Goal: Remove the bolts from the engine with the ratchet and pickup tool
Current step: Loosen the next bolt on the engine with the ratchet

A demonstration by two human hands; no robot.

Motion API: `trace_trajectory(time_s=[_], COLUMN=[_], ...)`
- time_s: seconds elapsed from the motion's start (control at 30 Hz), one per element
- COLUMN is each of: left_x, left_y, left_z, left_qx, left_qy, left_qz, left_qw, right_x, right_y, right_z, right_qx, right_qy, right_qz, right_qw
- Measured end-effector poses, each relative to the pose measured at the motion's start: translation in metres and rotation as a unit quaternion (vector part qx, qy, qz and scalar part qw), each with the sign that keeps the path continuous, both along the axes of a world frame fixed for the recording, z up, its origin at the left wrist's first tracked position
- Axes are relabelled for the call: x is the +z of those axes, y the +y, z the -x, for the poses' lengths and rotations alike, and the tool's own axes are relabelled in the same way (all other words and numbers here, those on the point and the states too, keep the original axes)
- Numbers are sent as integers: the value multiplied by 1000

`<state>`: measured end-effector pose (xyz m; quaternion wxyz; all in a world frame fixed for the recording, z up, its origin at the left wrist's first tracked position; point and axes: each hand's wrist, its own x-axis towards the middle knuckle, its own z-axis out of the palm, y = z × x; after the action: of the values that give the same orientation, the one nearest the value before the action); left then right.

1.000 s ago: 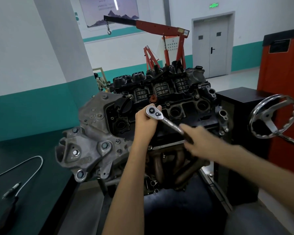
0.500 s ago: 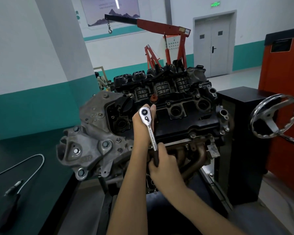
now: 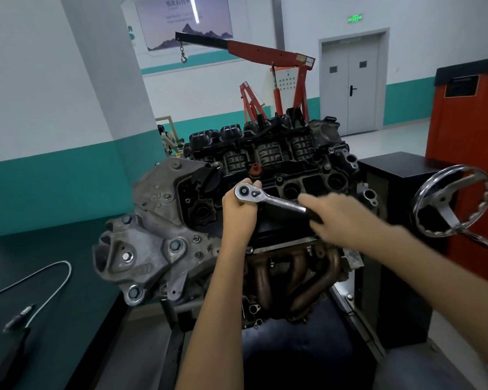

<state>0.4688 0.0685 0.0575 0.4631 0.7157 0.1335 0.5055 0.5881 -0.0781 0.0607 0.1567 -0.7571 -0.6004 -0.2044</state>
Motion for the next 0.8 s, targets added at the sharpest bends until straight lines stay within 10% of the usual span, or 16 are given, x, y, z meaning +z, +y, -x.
trace_trajectory(time_s=[0.27, 0.43, 0.67, 0.8], left_x=[1, 3, 6, -2], left_y=[-5, 6, 7, 4], left_z=[-5, -3, -1, -5], left_qx=[23, 5, -4, 27], left_qy=[-5, 57, 50, -14], left_qz=[2, -23, -34, 22], left_qw=[1000, 998, 998, 999], right_x=[-88, -62, 28, -25], right_y=[40, 11, -1, -2], right_z=[122, 65, -17, 30], right_qx=[80, 84, -11, -19], right_qy=[444, 350, -80, 70], right_qz=[-199, -85, 63, -39], right_qw=[870, 929, 995, 997])
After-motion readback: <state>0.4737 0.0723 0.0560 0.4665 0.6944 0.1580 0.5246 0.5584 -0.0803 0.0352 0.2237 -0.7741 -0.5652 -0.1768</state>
